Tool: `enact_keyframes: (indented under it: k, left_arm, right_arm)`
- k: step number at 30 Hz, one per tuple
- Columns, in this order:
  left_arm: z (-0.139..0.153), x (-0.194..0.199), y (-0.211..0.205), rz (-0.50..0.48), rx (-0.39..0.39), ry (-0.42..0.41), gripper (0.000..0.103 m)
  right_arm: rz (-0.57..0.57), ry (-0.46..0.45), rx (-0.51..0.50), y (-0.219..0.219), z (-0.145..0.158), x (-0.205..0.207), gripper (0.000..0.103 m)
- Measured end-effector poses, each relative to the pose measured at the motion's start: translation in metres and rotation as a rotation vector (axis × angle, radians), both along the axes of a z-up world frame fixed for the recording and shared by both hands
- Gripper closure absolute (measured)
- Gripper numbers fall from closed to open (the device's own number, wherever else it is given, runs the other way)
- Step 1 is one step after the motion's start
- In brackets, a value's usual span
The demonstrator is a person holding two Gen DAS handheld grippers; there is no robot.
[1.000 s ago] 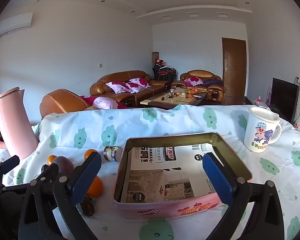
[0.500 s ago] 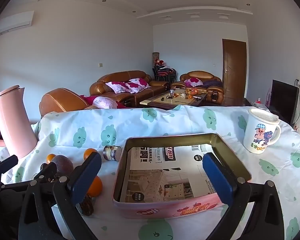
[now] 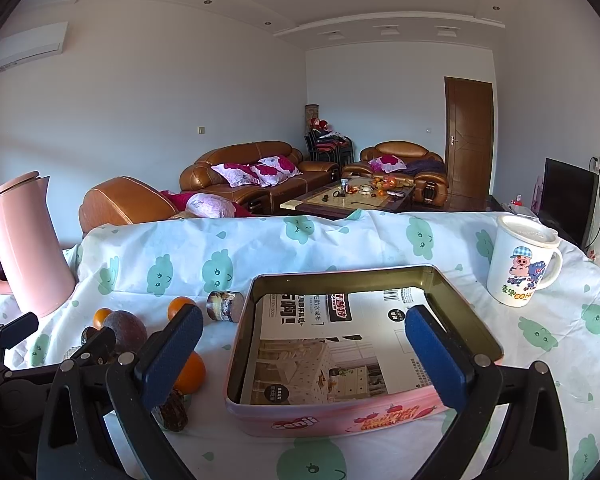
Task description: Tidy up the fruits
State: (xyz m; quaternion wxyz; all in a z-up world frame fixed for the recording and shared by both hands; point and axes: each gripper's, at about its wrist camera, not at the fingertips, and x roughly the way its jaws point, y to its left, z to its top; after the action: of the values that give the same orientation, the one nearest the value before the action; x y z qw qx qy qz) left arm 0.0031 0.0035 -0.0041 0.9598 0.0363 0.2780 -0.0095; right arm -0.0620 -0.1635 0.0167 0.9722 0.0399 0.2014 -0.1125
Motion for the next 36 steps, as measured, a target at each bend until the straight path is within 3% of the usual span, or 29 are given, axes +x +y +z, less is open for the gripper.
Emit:
enact_keyframes:
  k: [36]
  left_arm:
    - [-0.0023,0.0008,0.0009,-0.002,-0.008,0.011,0.0]
  right_arm:
    - [0.001,0.0,0.0,-0.0001,0.0011,-0.0005,0.001]
